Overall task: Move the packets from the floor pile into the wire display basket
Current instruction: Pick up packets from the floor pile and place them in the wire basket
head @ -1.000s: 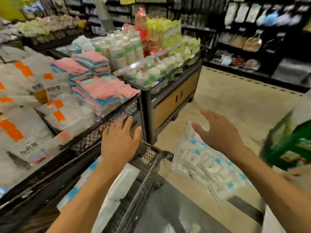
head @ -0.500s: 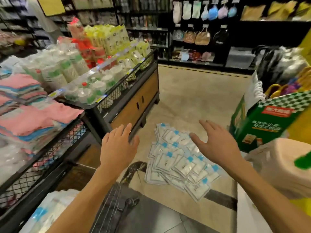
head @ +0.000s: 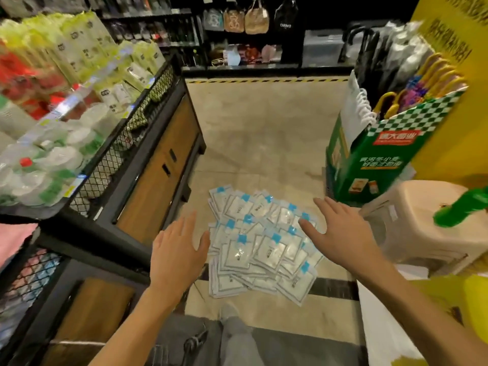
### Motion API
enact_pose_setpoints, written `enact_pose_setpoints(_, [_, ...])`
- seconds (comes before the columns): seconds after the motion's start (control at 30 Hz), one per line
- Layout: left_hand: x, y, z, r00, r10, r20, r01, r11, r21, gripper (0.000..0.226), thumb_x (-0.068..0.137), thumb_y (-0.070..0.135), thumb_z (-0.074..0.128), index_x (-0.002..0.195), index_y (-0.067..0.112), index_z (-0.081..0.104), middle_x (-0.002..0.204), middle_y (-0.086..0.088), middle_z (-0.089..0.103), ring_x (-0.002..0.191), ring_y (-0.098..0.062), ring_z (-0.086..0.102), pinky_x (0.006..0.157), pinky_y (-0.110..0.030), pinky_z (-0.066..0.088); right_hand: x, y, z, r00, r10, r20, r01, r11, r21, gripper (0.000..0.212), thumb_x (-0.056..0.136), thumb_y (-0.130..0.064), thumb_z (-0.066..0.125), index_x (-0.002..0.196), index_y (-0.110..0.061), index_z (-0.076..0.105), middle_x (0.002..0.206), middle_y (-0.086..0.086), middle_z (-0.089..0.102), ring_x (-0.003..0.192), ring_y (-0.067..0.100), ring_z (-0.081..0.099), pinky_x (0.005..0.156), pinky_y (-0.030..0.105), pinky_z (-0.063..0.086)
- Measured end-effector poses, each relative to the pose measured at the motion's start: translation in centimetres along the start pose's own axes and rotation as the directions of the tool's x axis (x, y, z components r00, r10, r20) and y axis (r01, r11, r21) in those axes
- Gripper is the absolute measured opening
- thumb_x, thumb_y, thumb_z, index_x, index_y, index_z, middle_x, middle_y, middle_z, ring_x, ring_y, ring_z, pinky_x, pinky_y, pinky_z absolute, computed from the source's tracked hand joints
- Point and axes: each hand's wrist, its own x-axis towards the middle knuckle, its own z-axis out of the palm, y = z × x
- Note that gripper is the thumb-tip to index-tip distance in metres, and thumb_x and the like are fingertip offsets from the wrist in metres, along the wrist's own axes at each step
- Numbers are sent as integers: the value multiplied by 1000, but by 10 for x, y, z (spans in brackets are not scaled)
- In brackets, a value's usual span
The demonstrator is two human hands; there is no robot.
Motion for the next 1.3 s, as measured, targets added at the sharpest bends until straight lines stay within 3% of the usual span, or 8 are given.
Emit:
enact_pose_setpoints(0.17, [87, -25, 59, 991, 60, 119, -57, 998, -22, 64, 102, 57, 30, 154, 21, 37, 147, -3, 54, 132, -24, 53, 111, -42, 41, 57, -11, 41, 993, 99, 70, -98, 995, -14, 78, 98, -73, 36, 162, -29, 25, 165, -5, 35, 149, 21, 34, 121, 38, 28])
enact_pose_setpoints(0.37, [175, -61, 164, 967, 84, 239, -76, 996, -41, 63, 104, 54, 33, 159, 23, 29, 155, -3, 47, 140, -25, 45, 117, -46, 35, 132, -19, 127, 978, 178, 109, -172, 983, -58, 83, 97, -73, 37, 163, -24, 22, 166, -2, 34, 150, 23, 33, 122, 37, 26])
enact_pose_setpoints(0.47, [208, -73, 230, 956, 101, 276, -96, 995, -31, 65, 105, 50, 39, 161, 21, 26, 161, -5, 38, 148, -26, 36, 121, -45, 27, 168, -12, 192, 977, 194, 94, -190, 980, -54, 86, 95, -74, 40, 162, -21, 26, 164, 2, 38, 149, 27, 37, 121, 43, 29])
enact_pose_setpoints(0.6, [236, -88, 338, 942, 74, 326, -82, 997, 9, 67, 104, 56, 29, 162, 24, 22, 165, -5, 32, 150, -26, 33, 121, -48, 27, 213, 12, 293, 973, 205, 102, -203, 979, -32, 86, 95, -73, 39, 162, -20, 27, 164, 4, 38, 147, 30, 38, 121, 47, 33])
enact_pose_setpoints(0.9, [261, -118, 585, 928, 51, 369, -69, 997, 35, 64, 106, 50, 27, 160, 16, 30, 160, -15, 39, 145, -34, 40, 118, -52, 30, 281, 74, 525, 951, 248, 186, -245, 969, -38, 85, 97, -70, 42, 164, -23, 20, 168, 7, 28, 153, 27, 28, 125, 42, 23])
enact_pose_setpoints(1.17, [287, -165, 783, 921, -78, 382, 63, 997, 51, 70, 105, 52, 30, 161, 12, 24, 165, -16, 29, 152, -32, 27, 123, -49, 22, 315, 122, 728, 930, 289, 227, -297, 955, 2, 89, 94, -73, 40, 165, -27, 12, 169, 15, 23, 155, 33, 21, 127, 45, 16])
enact_pose_setpoints(1.3, [301, -173, 860, 923, -82, 376, 72, 997, 41, 81, 102, 62, 25, 162, 9, 13, 170, -13, 11, 157, -28, 12, 126, -48, 14, 331, 133, 810, 911, 353, 213, -371, 927, 49, 108, 88, -81, 41, 165, -17, 0, 171, 18, 5, 158, 32, 8, 129, 47, 10])
